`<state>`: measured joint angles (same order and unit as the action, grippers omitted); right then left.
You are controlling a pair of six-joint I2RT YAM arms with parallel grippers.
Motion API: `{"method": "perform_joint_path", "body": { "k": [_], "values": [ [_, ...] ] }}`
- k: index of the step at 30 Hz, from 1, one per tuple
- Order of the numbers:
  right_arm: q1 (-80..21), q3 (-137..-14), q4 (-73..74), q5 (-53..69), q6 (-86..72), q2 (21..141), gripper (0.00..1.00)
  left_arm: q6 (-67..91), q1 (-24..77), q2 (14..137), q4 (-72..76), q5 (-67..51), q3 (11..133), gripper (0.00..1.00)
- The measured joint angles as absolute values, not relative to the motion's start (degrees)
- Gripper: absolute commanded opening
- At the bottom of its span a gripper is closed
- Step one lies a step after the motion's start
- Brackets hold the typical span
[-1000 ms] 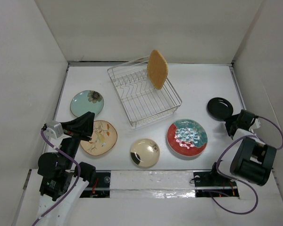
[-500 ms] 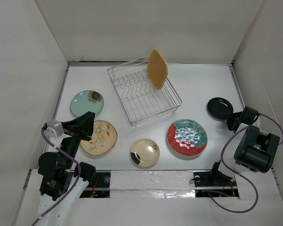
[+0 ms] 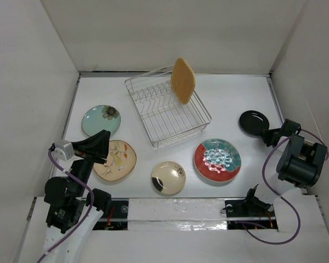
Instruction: Load the plates into the dish rack
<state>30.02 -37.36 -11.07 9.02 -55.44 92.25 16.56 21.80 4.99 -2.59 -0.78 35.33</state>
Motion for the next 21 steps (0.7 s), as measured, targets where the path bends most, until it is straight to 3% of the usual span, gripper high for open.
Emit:
{"method": "perform_joint_path", "body": {
  "k": [1, 2, 8, 13, 17, 21],
  "values": [
    [29.95, -37.74, -11.07, 9.3, -55.72, 92.82, 0.11, 16.56, 21.8, 4.99, -2.7, -0.78, 35.33, 0.17],
    [29.93, -38.06, -11.18, 9.58, -55.88, 93.23, 0.0, 16.56, 21.78, 4.99, -2.85, -0.78, 35.33, 0.17],
    [29.52, -37.89, -12.36, 9.32, -56.73, 92.55, 0.0, 16.51, 21.8, 4.99, -3.07, 0.19, 35.33, 0.17],
    [25.71, -33.47, -11.0, 3.6, -56.03, 77.41, 0.0, 16.43, 21.78, 5.13, -3.07, 0.3, 35.33, 0.17],
    [16.47, -37.63, -10.37, -3.75, -51.03, 63.86, 0.0, 16.36, 21.8, 5.67, -3.07, 0.3, 35.33, 0.17],
    [3.09, -48.93, -8.82, -12.05, -42.28, 61.25, 0.0, 16.36, 21.8, 6.31, -3.07, 0.32, 35.33, 0.17]
  ]
}}
